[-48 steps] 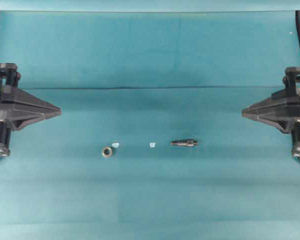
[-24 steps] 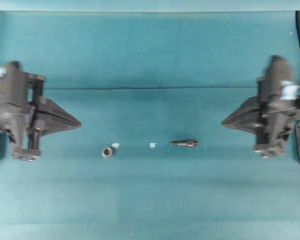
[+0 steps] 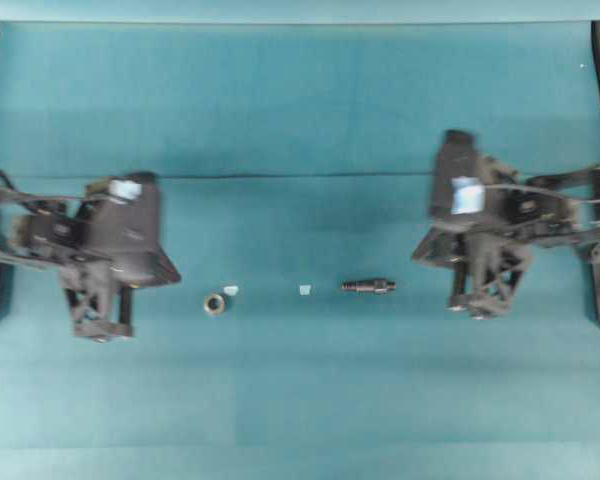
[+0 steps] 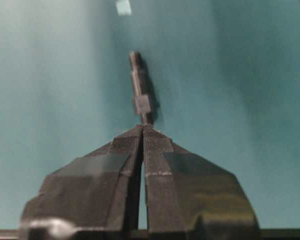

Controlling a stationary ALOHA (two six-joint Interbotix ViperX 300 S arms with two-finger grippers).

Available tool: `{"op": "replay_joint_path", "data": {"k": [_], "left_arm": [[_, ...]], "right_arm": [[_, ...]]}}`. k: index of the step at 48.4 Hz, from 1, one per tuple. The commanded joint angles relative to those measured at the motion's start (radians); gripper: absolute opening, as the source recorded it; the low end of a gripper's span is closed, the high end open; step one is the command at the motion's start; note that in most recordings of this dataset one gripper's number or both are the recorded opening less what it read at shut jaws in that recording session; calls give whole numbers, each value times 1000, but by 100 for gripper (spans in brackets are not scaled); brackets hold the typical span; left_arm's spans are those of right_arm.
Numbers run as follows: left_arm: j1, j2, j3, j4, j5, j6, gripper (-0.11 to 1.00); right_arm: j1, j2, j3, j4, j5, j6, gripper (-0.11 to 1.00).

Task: Insert the washer onto the shaft with both hands.
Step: 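Move left gripper over the silver washer and right gripper over the shaft, then lower both grippers and open them around washer and shaft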

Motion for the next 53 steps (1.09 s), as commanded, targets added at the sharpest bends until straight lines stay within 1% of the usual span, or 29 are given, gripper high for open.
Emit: {"op": "replay_joint_path", "data": {"k": [1,8,17,25,30,33,39,43,53], "left_arm": [[-3,37,-41,2,9,-2,2],[-3,101,-78,2,28,0,2],[-3,170,-112,2,49,2,2],[-3,210,-135,2,55,0,2],[-5,229,-149,2,67,3,2],[-6,233,-152,2,64,11,2],[-14,232,-150,3,60,52,2],[-15,233,-153,3,60,66,2],[-14,236,-147,5,60,58,3]], "right_arm": [[3,32,-43,-8,35,-3,-9],[3,106,-91,-25,78,-21,-9],[3,176,-146,-37,91,-54,-9],[3,230,-181,-37,114,-101,-9],[3,252,-198,-35,135,-120,-9],[3,259,-201,-37,137,-124,-9],[3,267,-201,-37,135,-126,-8],[3,270,-201,-37,130,-129,-8],[3,273,-196,-35,91,-129,-3]]}}
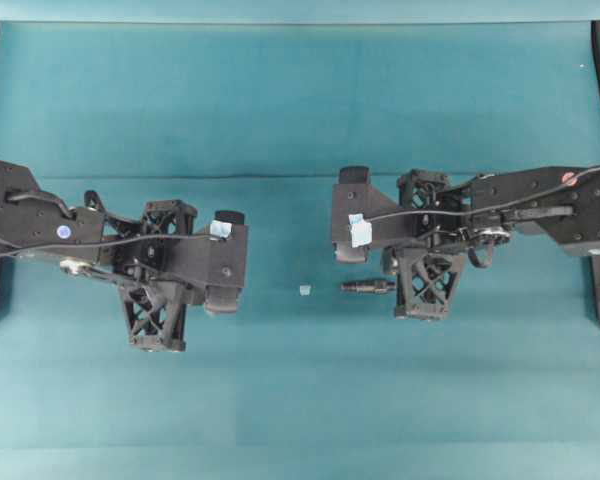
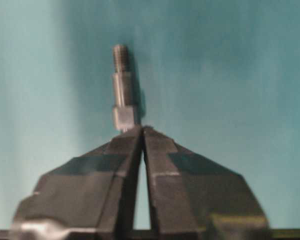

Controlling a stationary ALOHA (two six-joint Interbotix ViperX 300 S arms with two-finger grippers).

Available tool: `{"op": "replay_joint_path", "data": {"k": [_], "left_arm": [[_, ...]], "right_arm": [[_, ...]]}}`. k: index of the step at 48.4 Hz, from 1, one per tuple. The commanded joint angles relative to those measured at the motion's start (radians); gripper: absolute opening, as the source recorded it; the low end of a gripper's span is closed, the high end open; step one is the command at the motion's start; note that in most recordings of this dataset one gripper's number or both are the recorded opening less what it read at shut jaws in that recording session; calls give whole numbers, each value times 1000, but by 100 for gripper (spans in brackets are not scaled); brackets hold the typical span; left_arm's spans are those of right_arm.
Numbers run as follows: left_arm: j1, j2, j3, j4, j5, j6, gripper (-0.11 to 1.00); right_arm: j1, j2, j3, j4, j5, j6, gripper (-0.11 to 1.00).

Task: Insert the washer onto the shaft with both hands.
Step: 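Lower both grippers and open them around washer and shaft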

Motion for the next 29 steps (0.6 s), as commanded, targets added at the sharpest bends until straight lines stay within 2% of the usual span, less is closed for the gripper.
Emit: {"op": "replay_joint_path", "data": {"k": [1,5,9,16,20,23,29], "left_arm": [[-3,-6,-11,2,-6,-8,3],[-3,-5,-9,2,-6,-15,9],[-2,-5,-8,3,-6,-25,27],[-2,8,-5,2,3,-29,72],[-3,9,-5,3,2,-28,91],[-3,9,-5,2,-2,-28,92],[-3,11,-5,2,-17,-31,89]], "right_arm": [[3,-5,-9,-2,-18,-9,-2],[2,0,-8,-2,-18,-11,4],[3,6,-6,-2,-17,-11,17],[11,17,-6,-3,-17,-11,57],[21,20,-5,-18,-17,-6,80],[31,21,-6,-28,-25,-6,92],[40,21,-5,-29,-34,-6,89]]}}
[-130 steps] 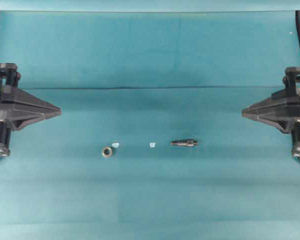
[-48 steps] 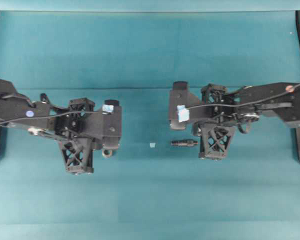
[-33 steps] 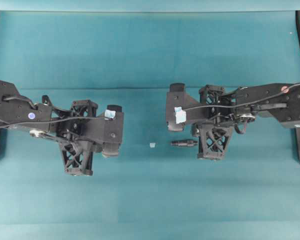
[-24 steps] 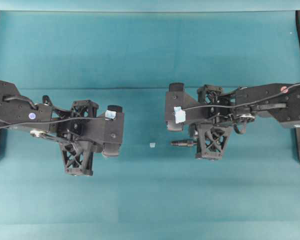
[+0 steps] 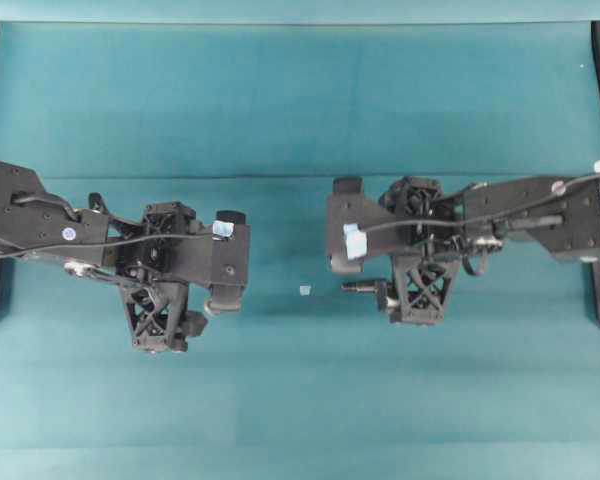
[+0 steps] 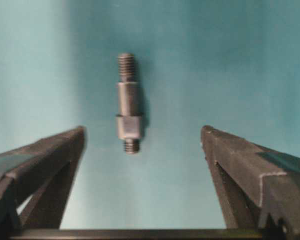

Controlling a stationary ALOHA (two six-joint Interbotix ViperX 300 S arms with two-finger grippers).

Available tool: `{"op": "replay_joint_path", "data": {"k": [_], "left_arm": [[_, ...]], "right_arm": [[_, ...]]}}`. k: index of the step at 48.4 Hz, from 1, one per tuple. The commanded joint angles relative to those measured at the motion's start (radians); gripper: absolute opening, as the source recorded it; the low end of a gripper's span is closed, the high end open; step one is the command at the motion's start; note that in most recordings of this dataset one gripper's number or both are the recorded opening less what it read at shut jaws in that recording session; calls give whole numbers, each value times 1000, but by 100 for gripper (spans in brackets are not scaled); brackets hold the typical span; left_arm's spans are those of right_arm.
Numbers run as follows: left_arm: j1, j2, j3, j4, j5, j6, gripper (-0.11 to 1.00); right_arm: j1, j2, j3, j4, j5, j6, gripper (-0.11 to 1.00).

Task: Insert the washer onto the shaft with both hands.
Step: 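Lower both grippers and open them around washer and shaft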

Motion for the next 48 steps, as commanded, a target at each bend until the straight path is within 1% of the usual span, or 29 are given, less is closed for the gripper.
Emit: {"op": "replay_joint_path", "data": {"k": [1,20,35,48], "left_arm": [[-2,-5,-6,2,-18,-2,89],[-15,58,-6,2,-43,-6,88],[-17,117,-6,2,-69,-8,87],[-11,144,-3,2,-81,-35,83]], "right_arm": [[8,-6,-5,-3,-15,-5,88],[9,35,11,-3,-60,3,87],[9,63,58,2,-117,6,86],[9,78,60,3,-135,5,86]]}}
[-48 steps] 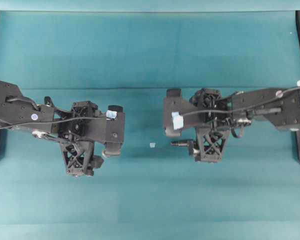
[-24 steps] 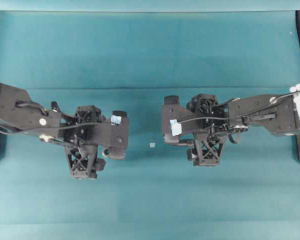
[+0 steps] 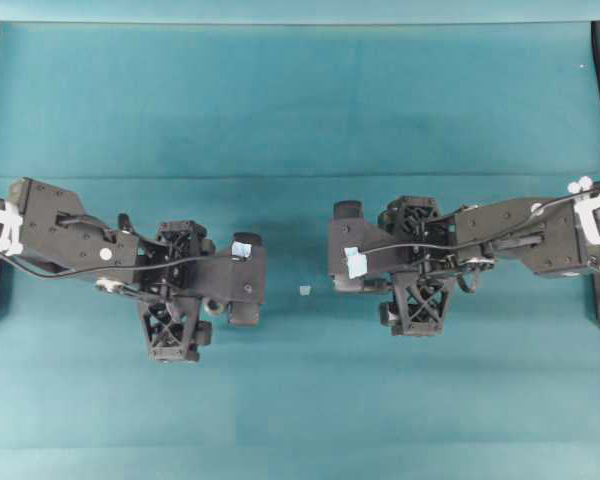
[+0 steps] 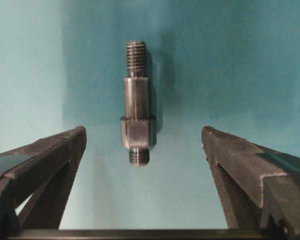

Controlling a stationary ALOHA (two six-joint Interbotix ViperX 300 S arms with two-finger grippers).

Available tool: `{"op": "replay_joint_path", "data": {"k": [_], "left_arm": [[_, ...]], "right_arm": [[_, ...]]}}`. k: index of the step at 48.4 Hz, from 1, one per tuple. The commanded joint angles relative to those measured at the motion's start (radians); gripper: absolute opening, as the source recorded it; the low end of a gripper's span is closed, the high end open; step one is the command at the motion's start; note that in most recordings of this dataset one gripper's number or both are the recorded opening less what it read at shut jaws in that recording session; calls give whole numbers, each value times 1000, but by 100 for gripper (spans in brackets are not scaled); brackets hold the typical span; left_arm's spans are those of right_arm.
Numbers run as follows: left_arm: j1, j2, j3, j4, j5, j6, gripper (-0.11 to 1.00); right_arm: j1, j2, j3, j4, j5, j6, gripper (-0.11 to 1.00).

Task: Insert the washer onto the shaft with both hands.
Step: 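Lower both grippers and open them around washer and shaft, then close left gripper on the washer and right gripper on the shaft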

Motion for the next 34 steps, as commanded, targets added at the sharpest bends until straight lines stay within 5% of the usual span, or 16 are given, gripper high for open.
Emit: {"op": "replay_joint_path", "data": {"k": [1,34], "left_arm": [[5,2,-6,2,-18,-11,83],[6,23,3,2,-35,-38,83]], "right_arm": [[3,-3,-5,3,-12,3,86],[-5,21,-3,3,-29,2,86]]}}
